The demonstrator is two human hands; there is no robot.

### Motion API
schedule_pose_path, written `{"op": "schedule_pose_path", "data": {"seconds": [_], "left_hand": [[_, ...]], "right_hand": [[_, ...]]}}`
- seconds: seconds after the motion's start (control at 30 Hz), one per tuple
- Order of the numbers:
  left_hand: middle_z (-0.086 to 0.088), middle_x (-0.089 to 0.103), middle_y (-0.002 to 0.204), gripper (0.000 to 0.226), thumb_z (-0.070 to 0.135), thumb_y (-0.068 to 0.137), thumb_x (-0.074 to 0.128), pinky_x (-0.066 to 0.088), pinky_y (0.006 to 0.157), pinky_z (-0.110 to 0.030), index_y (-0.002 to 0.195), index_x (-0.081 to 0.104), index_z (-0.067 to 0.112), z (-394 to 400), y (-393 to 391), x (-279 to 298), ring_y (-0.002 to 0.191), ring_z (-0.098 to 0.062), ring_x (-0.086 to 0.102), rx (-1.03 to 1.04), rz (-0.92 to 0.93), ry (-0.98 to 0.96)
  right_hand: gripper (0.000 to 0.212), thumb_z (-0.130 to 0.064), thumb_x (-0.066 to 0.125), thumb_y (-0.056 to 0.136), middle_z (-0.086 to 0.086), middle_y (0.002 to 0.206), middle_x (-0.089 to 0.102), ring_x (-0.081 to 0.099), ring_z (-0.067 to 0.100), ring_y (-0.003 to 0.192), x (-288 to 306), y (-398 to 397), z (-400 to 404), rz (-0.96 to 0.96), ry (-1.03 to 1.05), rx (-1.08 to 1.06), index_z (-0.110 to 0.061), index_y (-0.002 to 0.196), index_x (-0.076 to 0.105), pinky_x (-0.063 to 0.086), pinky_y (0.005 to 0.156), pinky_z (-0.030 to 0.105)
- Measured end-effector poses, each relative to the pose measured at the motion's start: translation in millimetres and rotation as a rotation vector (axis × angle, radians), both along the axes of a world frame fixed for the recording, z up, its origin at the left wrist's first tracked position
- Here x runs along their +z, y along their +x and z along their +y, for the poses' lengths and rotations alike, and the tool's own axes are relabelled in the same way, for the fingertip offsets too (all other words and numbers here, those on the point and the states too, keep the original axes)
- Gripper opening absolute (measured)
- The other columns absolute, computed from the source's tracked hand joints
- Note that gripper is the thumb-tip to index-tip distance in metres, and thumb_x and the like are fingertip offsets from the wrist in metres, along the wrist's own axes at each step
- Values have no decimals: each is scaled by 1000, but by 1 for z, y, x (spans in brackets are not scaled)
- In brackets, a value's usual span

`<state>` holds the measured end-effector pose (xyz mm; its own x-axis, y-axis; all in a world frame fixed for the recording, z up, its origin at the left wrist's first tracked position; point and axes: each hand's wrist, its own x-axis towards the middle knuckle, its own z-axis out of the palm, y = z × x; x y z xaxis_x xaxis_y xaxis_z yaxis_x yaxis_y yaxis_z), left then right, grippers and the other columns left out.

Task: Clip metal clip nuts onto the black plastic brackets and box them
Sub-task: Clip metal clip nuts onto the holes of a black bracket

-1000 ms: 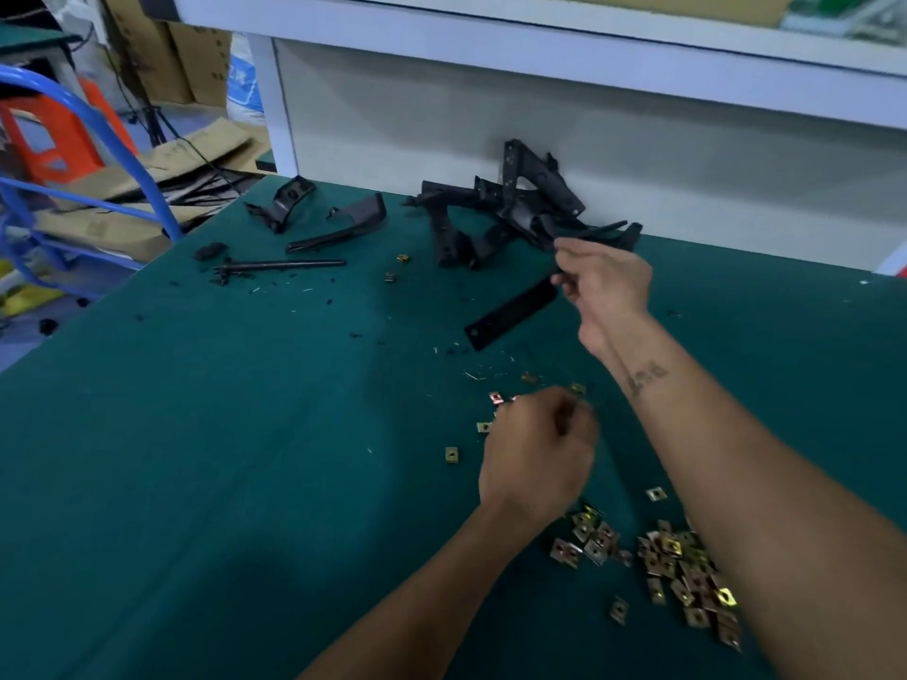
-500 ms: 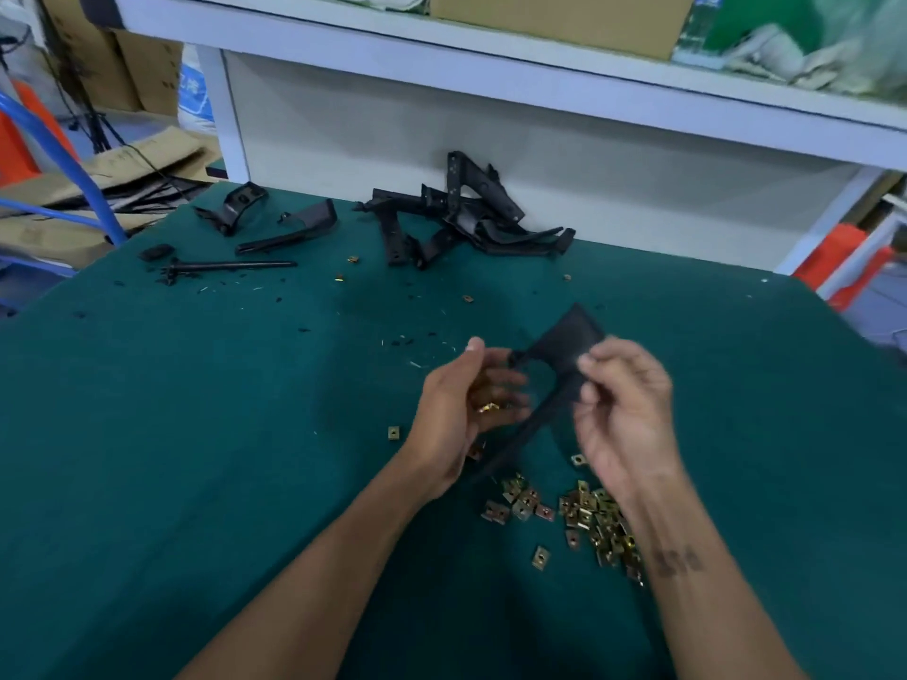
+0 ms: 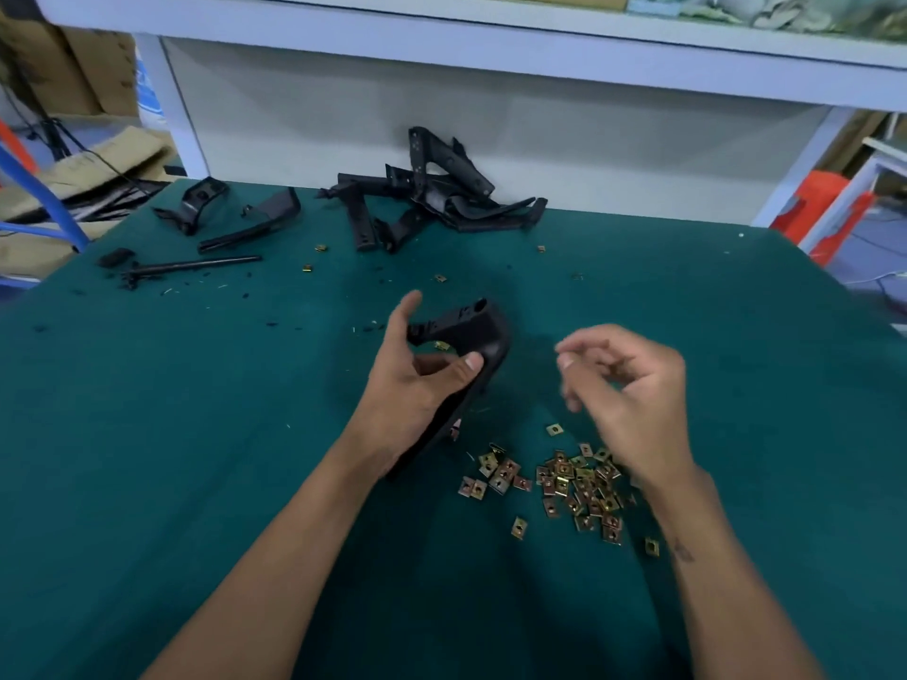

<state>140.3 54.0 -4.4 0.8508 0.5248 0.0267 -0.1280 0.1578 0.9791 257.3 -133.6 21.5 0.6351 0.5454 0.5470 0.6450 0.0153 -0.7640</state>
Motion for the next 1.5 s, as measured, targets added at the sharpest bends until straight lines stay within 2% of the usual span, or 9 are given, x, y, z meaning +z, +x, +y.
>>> {"op": "schedule_pose_path", "data": {"seconds": [0.17,0.33,0.43,0.5,0.57,0.83,1.1,1.4,1.5], "left_hand": [[-3,77,91,133,37,79,84,49,76,-13,151,-26,51,-2,0,-6,91,-10,71,34,101,123],[23,76,85,140,19,83,85,49,71,-5,143,-37,54,-11,4,-13,92,0,73,4,136,191],[15,78,88,111,23,85,84,53,77,-14,161,5,37,-13,5,-11,91,-4,73,1,200,285],[14,77,81,39,27,89,79,52,68,-16,126,66,26,-12,6,-13,79,-5,73,3,198,397],[15,76,81,2,32,92,75,52,67,-16,92,76,30,-13,6,-14,76,-1,71,46,193,436],[5,66,63,34,34,100,64,44,50,-26,73,68,14,-12,7,-18,54,-9,55,84,156,570],[12,60,57,34,34,100,64,38,49,-21,70,66,18,-14,7,-19,52,-3,50,86,152,582],[20,60,56,33,30,100,64,33,47,-12,67,63,26,-14,7,-18,50,1,51,98,161,636],[22,57,54,38,29,101,63,30,45,-10,64,57,28,-16,7,-18,48,1,49,97,153,657]], "right_hand": [[14,-34,77,79,-25,64,63,57,-1,60,3,19,-18,-216,-838,-260,-35,68,67,37,54,20],[21,-46,78,78,-20,72,63,61,3,71,-3,16,-7,-123,-1029,-187,-34,74,61,41,56,26],[21,-43,75,83,-19,75,61,58,3,71,-6,15,-5,-150,-1049,-215,-36,76,56,38,54,25],[20,-40,73,84,-18,75,60,58,4,71,-8,14,-3,-145,-1050,-207,-36,77,55,39,54,26],[17,-36,73,84,-17,75,60,58,3,71,-9,11,-1,-132,-1032,-186,-35,81,56,39,53,26],[16,-22,73,86,-16,85,56,58,8,74,-20,1,16,-106,-862,-69,-31,83,60,51,57,31],[13,-8,76,91,-16,90,67,65,0,85,-22,4,15,15,-483,-60,-21,92,75,49,74,11],[40,-3,81,85,-6,87,78,74,8,81,-15,6,14,361,-93,-136,-27,114,68,55,79,18],[28,-1,84,80,-1,87,79,75,17,84,-11,12,10,406,76,-191,-22,96,75,60,84,26]]}}
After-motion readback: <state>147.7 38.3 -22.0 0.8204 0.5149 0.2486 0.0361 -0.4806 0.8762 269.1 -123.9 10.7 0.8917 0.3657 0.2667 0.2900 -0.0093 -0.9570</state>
